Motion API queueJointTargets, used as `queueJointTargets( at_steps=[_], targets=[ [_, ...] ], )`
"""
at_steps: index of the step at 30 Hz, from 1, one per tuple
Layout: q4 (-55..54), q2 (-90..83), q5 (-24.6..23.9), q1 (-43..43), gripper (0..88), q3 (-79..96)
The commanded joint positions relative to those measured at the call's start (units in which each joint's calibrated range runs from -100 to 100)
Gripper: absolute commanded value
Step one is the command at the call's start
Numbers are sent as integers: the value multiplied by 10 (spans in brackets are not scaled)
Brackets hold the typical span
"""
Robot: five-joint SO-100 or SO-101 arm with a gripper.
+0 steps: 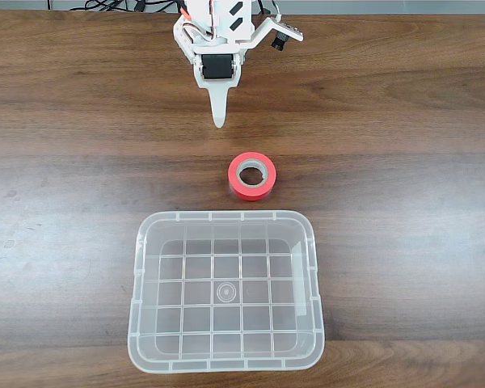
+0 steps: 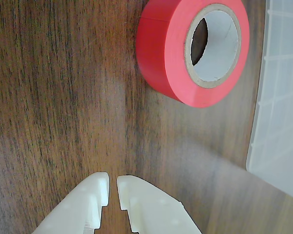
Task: Grab the tape and place it in the box.
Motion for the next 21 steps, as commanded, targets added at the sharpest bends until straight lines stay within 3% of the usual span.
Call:
queueJointTargets(
  at_steps=[1,14,21],
  targets=[
    [0,-8,1,0,13,-9],
    [10,7,1,-7,13,-155],
    [44,151,-4,-51,13,-300]
  ],
)
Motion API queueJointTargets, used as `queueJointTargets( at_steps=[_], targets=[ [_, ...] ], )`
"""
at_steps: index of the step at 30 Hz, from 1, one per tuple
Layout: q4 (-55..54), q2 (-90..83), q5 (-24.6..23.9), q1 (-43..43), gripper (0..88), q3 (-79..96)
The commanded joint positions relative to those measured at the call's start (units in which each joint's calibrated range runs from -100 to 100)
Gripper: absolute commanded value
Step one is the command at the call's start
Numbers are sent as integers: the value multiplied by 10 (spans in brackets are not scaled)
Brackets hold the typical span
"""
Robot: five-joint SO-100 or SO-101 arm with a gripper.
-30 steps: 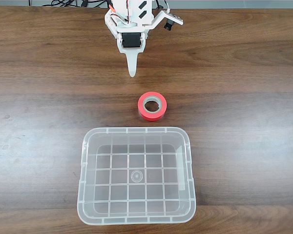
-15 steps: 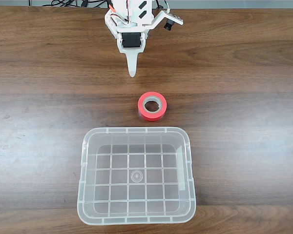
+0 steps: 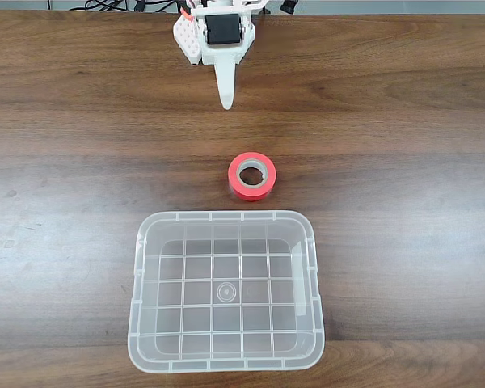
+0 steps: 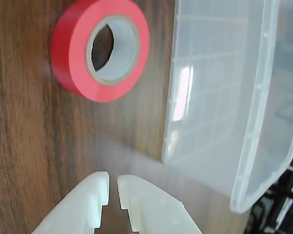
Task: Grab the tape and place it in the box.
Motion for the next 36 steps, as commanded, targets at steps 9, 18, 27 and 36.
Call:
queueJointTargets(
  at_steps=[9,18,27,36],
  targets=[
    [19,426,-22,-15,13,-426],
    [-20,591,19,-48,13,-490],
    [-88,723,22,-45,13,-434],
    [-129,754,23,-45,21,-352]
  ],
)
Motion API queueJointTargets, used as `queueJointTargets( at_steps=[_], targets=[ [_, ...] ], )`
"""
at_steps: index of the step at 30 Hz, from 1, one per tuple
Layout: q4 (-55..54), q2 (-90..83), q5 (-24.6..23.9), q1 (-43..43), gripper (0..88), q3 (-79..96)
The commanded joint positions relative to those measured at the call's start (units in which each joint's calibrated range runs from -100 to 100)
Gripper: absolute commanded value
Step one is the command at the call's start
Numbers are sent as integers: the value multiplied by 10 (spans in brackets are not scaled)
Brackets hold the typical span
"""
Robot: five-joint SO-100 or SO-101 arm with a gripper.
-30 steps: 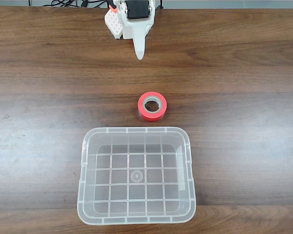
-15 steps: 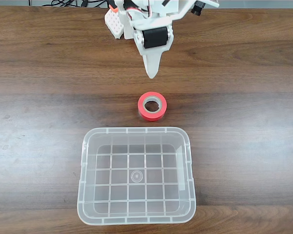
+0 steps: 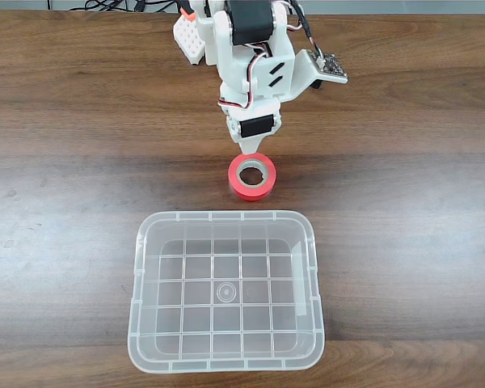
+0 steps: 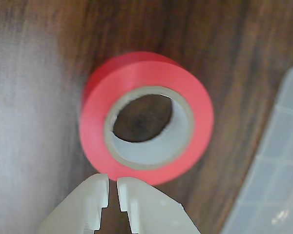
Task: Grab the tape and place it in the box.
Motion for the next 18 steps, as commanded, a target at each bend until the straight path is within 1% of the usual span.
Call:
queueJointTargets(
  at_steps=[1,3,4,7,9,15,18],
  targets=[
    [-29,-5,1,2,21,29],
    [-31,1,1,2,30,35],
    [-31,1,1,2,49,36],
    [-26,0,2,3,159,36],
    [-24,-1,15,3,200,38],
    [-29,2,22,21,199,37],
    [-30,3,36,22,198,38]
  ],
)
